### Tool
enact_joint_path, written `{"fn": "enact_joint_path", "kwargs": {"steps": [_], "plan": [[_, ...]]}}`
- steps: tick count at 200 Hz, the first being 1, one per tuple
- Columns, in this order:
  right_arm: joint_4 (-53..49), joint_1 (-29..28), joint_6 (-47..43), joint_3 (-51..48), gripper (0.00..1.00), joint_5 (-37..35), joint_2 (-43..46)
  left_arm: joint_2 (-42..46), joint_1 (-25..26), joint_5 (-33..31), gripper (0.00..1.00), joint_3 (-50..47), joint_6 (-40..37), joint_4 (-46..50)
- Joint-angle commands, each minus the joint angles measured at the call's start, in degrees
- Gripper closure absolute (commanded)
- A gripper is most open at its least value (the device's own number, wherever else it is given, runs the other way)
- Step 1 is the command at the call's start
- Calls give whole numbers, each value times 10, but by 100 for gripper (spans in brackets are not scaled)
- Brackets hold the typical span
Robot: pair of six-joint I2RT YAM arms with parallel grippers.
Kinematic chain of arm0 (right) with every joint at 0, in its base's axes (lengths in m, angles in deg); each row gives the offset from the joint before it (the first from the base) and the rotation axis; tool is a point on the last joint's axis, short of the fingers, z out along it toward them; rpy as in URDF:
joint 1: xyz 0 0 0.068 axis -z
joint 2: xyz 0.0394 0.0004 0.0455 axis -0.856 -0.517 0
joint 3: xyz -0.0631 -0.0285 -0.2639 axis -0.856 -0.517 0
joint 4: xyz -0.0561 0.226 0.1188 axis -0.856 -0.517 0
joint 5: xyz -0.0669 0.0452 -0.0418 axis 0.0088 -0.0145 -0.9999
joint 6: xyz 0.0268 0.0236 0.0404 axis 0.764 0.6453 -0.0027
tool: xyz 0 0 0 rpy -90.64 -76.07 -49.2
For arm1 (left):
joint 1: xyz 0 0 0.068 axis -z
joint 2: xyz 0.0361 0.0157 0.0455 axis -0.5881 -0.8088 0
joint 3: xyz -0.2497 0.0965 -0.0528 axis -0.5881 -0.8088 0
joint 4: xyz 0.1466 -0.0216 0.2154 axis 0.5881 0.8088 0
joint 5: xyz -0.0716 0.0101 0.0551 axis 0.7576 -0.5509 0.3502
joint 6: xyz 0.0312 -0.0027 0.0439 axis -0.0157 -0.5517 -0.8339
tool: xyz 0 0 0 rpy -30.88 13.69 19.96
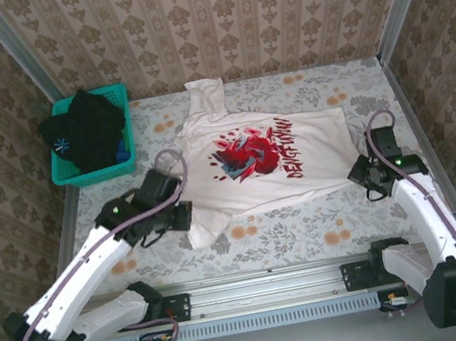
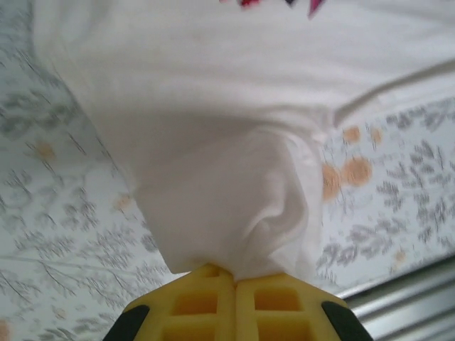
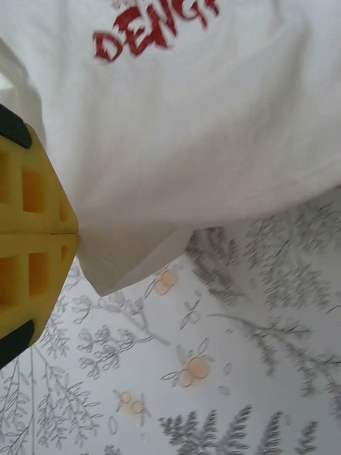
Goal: Fold and stack the t-shirts
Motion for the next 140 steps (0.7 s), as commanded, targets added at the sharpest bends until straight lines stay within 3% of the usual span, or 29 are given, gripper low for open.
{"fn": "enact_joint_path", "kwargs": {"steps": [1, 31, 89, 140], "plan": [[22, 5, -18, 32, 100, -16, -62, -70, -53, 6, 100, 67, -90, -43], [50, 16, -35, 84, 100, -29, -171, -189, -129, 72, 100, 154, -132, -108], [72, 28, -58, 178, 100, -30, -325, -451, -186, 110, 100, 389, -175, -63], [81, 31, -83, 243, 100, -10, -403, -555, -216, 127, 100, 522, -189, -32]]}}
